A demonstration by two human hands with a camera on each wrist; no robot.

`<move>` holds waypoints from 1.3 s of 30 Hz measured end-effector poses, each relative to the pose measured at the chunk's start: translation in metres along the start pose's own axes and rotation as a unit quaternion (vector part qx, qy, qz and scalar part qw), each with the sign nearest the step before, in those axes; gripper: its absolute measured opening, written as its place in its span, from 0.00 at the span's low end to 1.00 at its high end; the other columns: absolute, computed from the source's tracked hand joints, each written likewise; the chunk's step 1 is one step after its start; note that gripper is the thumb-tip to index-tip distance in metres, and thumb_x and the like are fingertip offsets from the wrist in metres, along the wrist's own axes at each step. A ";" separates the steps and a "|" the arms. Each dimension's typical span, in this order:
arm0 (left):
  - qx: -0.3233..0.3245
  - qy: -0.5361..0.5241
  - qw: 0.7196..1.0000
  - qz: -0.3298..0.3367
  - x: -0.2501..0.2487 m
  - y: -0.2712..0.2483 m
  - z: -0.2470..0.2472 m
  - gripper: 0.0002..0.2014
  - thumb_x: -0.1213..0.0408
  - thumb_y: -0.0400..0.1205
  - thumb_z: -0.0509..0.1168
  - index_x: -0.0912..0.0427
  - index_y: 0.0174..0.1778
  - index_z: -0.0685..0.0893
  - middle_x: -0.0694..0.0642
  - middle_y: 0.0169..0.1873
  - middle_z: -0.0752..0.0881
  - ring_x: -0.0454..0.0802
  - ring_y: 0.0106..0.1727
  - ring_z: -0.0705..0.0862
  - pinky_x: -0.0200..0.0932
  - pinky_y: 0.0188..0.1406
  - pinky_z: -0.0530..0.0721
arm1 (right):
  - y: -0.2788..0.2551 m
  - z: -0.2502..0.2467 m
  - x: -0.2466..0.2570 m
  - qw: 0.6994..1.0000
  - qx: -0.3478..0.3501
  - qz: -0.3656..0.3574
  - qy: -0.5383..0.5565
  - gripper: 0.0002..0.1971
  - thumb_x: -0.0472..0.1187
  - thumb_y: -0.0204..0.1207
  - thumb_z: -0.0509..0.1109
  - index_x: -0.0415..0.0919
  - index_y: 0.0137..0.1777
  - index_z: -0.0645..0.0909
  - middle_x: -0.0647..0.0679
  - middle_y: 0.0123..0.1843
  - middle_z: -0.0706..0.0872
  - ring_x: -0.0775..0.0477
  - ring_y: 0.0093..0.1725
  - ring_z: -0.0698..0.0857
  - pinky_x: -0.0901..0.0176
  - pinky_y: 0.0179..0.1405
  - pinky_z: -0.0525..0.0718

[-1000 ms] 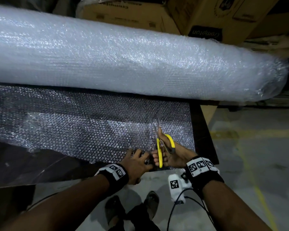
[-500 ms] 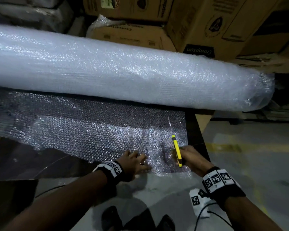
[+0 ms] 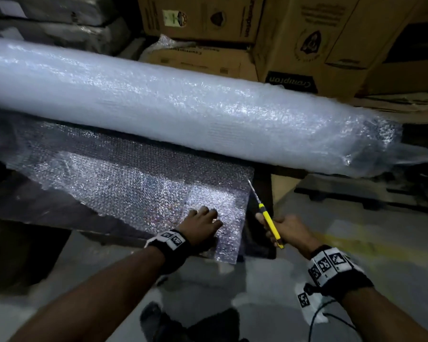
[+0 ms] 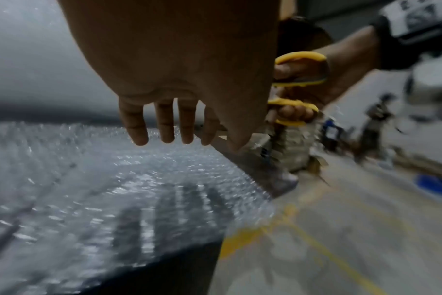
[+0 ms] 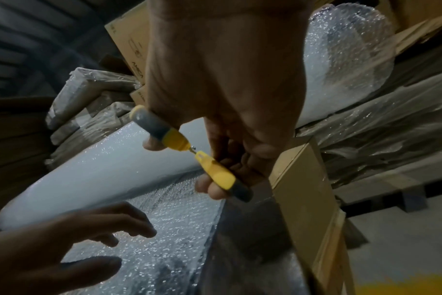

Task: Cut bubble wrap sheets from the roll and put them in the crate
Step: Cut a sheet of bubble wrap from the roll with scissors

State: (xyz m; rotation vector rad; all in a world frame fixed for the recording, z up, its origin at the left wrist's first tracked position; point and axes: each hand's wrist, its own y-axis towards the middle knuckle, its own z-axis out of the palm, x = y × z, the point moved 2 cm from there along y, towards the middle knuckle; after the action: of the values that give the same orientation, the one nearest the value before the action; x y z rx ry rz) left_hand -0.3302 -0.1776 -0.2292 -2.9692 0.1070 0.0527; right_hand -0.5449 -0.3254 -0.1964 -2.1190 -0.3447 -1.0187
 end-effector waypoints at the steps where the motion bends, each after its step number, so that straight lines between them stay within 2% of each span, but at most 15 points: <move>1: 0.015 -0.035 0.998 -0.052 -0.014 0.009 0.001 0.24 0.46 0.83 0.64 0.54 0.71 0.78 0.59 0.70 0.74 0.62 0.71 0.72 0.59 0.63 0.76 | 0.001 -0.009 -0.002 1.000 0.015 -0.001 0.003 0.45 0.79 0.49 0.78 0.31 0.35 0.86 0.40 0.28 0.85 0.42 0.28 0.81 0.51 0.33 0.79; 5: 0.017 -0.071 0.986 -0.148 -0.046 0.039 0.017 0.22 0.49 0.83 0.61 0.55 0.69 0.78 0.59 0.68 0.74 0.64 0.70 0.71 0.59 0.63 0.74 | 0.016 -0.033 -0.010 0.999 0.053 0.001 0.002 0.51 0.77 0.44 0.83 0.24 0.46 0.88 0.38 0.31 0.85 0.42 0.31 0.79 0.51 0.33 0.78; 8: 0.012 -0.035 0.985 -0.169 -0.054 0.065 0.029 0.18 0.48 0.75 0.67 0.55 0.55 0.86 0.58 0.60 0.82 0.65 0.64 0.78 0.63 0.58 0.76 | 0.037 -0.046 -0.012 0.998 0.059 -0.012 -0.023 0.52 0.78 0.37 0.83 0.27 0.42 0.90 0.30 0.38 0.90 0.41 0.32 0.82 0.49 0.34 0.80; 10: 0.010 -0.035 0.981 -0.192 -0.054 0.086 0.033 0.18 0.47 0.73 0.69 0.54 0.53 0.87 0.59 0.60 0.84 0.64 0.62 0.79 0.64 0.58 0.77 | 0.049 -0.055 -0.014 0.997 0.067 -0.017 -0.022 0.54 0.80 0.32 0.81 0.27 0.42 0.90 0.31 0.37 0.90 0.42 0.31 0.81 0.52 0.31 0.77; 13: -0.002 -0.053 0.969 -0.241 -0.053 0.111 0.033 0.24 0.46 0.79 0.65 0.56 0.67 0.79 0.60 0.69 0.75 0.64 0.70 0.73 0.68 0.70 0.66 | 0.064 -0.070 -0.012 0.996 0.078 -0.024 -0.037 0.36 0.69 0.52 0.86 0.30 0.35 0.90 0.36 0.30 0.86 0.44 0.29 0.81 0.58 0.28 0.77; 16: -0.010 -0.038 0.957 -0.286 -0.056 0.119 0.032 0.26 0.46 0.80 0.65 0.58 0.70 0.76 0.60 0.69 0.74 0.63 0.70 0.73 0.70 0.73 0.62 | 0.078 -0.085 -0.012 0.994 0.097 -0.032 -0.035 0.24 0.58 0.67 0.83 0.35 0.29 0.88 0.36 0.28 0.86 0.45 0.26 0.82 0.61 0.26 0.77; 19: 0.001 -0.039 0.949 -0.313 -0.062 0.121 0.031 0.20 0.52 0.81 0.65 0.57 0.66 0.80 0.59 0.66 0.79 0.63 0.65 0.79 0.70 0.71 0.65 | 0.085 -0.091 -0.012 0.989 0.145 -0.012 -0.004 0.15 0.50 0.76 0.78 0.39 0.36 0.92 0.37 0.32 0.88 0.47 0.25 0.83 0.62 0.25 0.79; 20: 0.001 -0.039 0.946 -0.321 -0.063 0.123 0.032 0.18 0.54 0.80 0.66 0.57 0.64 0.81 0.59 0.64 0.81 0.63 0.63 0.80 0.70 0.70 0.66 | 0.088 -0.092 -0.014 0.986 0.164 0.002 0.011 0.14 0.51 0.75 0.79 0.38 0.40 0.93 0.36 0.34 0.89 0.46 0.27 0.84 0.61 0.26 0.81; 22: 0.001 -0.032 0.940 -0.340 -0.064 0.127 0.032 0.15 0.55 0.80 0.66 0.56 0.61 0.82 0.58 0.60 0.83 0.62 0.60 0.82 0.71 0.70 0.67 | 0.098 -0.098 -0.020 0.981 0.191 0.020 0.027 0.27 0.59 0.63 0.81 0.31 0.46 0.92 0.34 0.38 0.90 0.42 0.31 0.85 0.57 0.28 0.84; 24: 0.006 -0.010 0.934 -0.358 -0.065 0.132 0.030 0.13 0.57 0.80 0.66 0.56 0.58 0.83 0.57 0.56 0.84 0.62 0.56 0.84 0.72 0.70 0.68 | 0.110 -0.106 -0.026 0.973 0.224 0.034 0.050 0.34 0.62 0.65 0.81 0.25 0.51 0.89 0.28 0.43 0.90 0.39 0.33 0.86 0.55 0.29 0.85; 26: 0.002 0.008 0.928 -0.373 -0.068 0.137 0.027 0.12 0.60 0.81 0.63 0.57 0.59 0.82 0.58 0.55 0.84 0.62 0.54 0.84 0.73 0.73 0.65 | 0.121 -0.117 -0.032 0.962 0.260 0.055 0.059 0.33 0.61 0.76 0.74 0.24 0.56 0.87 0.25 0.49 0.89 0.36 0.39 0.88 0.51 0.34 0.87; 28: 0.006 0.006 0.923 -0.386 -0.071 0.141 0.024 0.14 0.62 0.83 0.59 0.59 0.63 0.80 0.59 0.56 0.83 0.63 0.57 0.84 0.74 0.76 0.58 | 0.131 -0.126 -0.036 0.954 0.288 0.073 0.041 0.31 0.60 0.79 0.71 0.26 0.56 0.87 0.28 0.48 0.89 0.37 0.40 0.87 0.50 0.37 0.87; 31: 0.009 0.033 0.907 -0.419 -0.077 0.152 0.022 0.15 0.61 0.84 0.59 0.58 0.66 0.78 0.58 0.57 0.84 0.62 0.57 0.85 0.74 0.76 0.56 | 0.142 -0.139 -0.035 0.935 0.348 0.064 -0.007 0.33 0.63 0.77 0.71 0.28 0.54 0.88 0.31 0.45 0.89 0.37 0.41 0.87 0.49 0.41 0.87; 35: 0.013 0.033 0.891 -0.453 -0.074 0.159 0.019 0.15 0.63 0.86 0.56 0.58 0.68 0.77 0.59 0.58 0.84 0.62 0.59 0.85 0.73 0.78 0.55 | 0.154 -0.144 -0.035 0.923 0.376 0.071 -0.051 0.40 0.67 0.69 0.71 0.23 0.52 0.87 0.34 0.38 0.87 0.41 0.33 0.85 0.54 0.33 0.85; 39: 0.018 0.022 0.878 -0.478 -0.069 0.161 0.021 0.14 0.59 0.87 0.58 0.55 0.67 0.76 0.55 0.59 0.83 0.60 0.59 0.84 0.70 0.78 0.56 | 0.163 -0.141 -0.033 0.903 0.407 0.121 -0.064 0.38 0.66 0.64 0.73 0.25 0.48 0.86 0.36 0.35 0.86 0.42 0.31 0.84 0.55 0.31 0.84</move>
State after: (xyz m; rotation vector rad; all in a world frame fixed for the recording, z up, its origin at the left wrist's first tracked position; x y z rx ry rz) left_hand -0.4117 -0.3275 -0.2736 -2.6316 -1.3060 -0.1413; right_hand -0.5602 -0.5369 -0.2482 -1.4106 -0.4596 -0.4562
